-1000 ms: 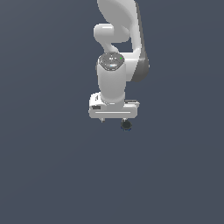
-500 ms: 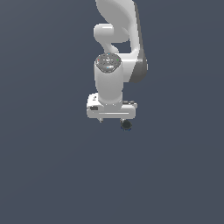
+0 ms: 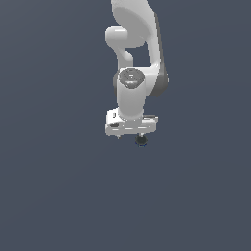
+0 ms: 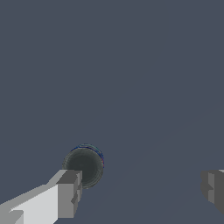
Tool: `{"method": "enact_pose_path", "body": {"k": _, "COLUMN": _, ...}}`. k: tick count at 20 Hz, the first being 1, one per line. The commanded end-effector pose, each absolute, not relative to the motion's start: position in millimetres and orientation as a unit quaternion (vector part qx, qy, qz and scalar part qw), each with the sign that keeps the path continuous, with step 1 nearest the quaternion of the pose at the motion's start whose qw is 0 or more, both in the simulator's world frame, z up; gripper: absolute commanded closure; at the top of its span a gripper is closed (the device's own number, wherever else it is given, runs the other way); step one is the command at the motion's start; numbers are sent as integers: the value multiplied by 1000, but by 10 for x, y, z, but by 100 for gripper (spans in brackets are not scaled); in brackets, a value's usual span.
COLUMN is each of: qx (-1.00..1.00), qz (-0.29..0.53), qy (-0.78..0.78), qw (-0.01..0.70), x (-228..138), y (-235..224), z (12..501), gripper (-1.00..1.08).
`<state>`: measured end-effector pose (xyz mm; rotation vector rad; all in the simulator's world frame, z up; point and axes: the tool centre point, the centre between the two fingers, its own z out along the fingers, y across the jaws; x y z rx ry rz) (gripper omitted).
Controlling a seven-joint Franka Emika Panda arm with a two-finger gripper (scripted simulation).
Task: Pick up the object and move it to a goal position.
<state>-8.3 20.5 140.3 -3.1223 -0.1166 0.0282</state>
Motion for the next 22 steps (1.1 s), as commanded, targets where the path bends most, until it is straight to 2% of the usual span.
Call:
{"method": "enact_pose_path", "body": {"k": 1, "qx": -998, "qz": 8, "qy": -65, "qw": 6, "x": -152, "y": 313, "z": 1270, "gripper": -92}}
{"method": "enact_pose_path", "body": {"k": 11, "qx": -983, "qz": 2, "qy": -181, "qw": 0, "x": -505, "y": 757, "z": 758, "gripper": -92}}
{"method": "enact_pose_path", "body": {"k": 22, "qx": -978, "qz": 1, "qy": -209, "qw": 0, "x": -607, "y": 863, "z": 632, "gripper": -92}}
